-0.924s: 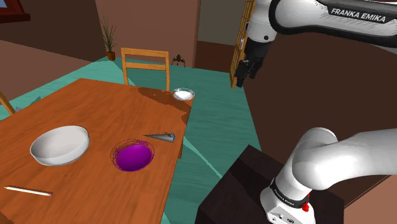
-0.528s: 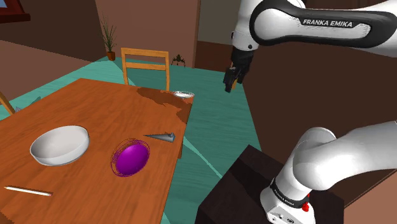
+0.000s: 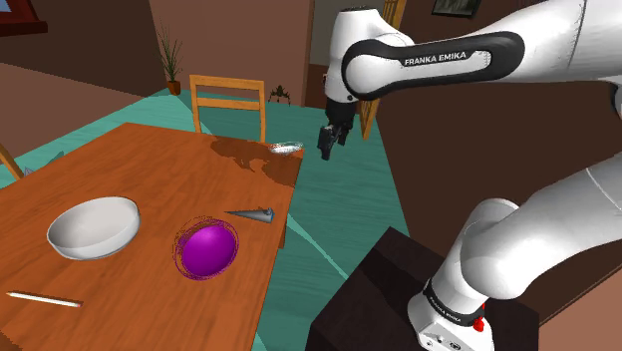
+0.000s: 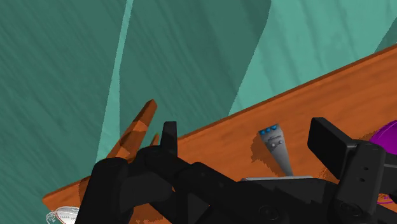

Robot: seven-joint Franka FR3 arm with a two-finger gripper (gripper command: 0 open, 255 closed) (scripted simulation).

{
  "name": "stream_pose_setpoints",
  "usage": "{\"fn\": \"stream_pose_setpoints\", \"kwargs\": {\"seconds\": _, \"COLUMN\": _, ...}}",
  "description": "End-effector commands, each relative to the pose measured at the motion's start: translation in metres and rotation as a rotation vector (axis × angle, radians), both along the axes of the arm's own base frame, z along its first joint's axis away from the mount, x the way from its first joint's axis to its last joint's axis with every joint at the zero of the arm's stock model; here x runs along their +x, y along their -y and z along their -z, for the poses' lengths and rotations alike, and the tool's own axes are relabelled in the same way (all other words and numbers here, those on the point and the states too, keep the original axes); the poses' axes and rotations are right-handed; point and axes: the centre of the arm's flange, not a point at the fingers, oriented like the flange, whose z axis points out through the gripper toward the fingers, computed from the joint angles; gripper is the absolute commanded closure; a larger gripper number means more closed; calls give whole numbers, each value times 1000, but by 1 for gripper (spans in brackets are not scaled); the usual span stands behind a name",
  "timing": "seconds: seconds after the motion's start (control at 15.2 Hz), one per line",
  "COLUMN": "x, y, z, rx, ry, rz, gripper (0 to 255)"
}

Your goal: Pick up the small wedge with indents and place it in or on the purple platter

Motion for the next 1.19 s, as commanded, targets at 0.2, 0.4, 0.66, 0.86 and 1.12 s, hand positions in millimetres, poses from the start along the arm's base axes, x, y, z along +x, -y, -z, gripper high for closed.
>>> {"fn": "stream_pose_setpoints", "kwargs": {"seconds": 0.2, "x": 47, "y": -22, "z": 43, "rx": 7, "ry": -16, "rz": -81, "gripper": 0}}
{"fn": "stream_pose_setpoints", "kwargs": {"seconds": 0.4, "x": 73, "y": -36, "z": 69, "rx": 11, "ry": -25, "rz": -129, "gripper": 0}}
{"fn": "stream_pose_setpoints", "kwargs": {"seconds": 0.66, "x": 107, "y": -57, "z": 105, "rx": 16, "ry": -38, "rz": -193, "gripper": 0}}
{"fn": "stream_pose_setpoints", "kwargs": {"seconds": 0.86, "x": 130, "y": -74, "z": 132, "rx": 20, "ry": -48, "rz": -241, "gripper": 0}}
{"fn": "stream_pose_setpoints", "kwargs": {"seconds": 1.12, "x": 160, "y": -99, "z": 168, "rx": 26, "ry": -61, "rz": -305, "gripper": 0}}
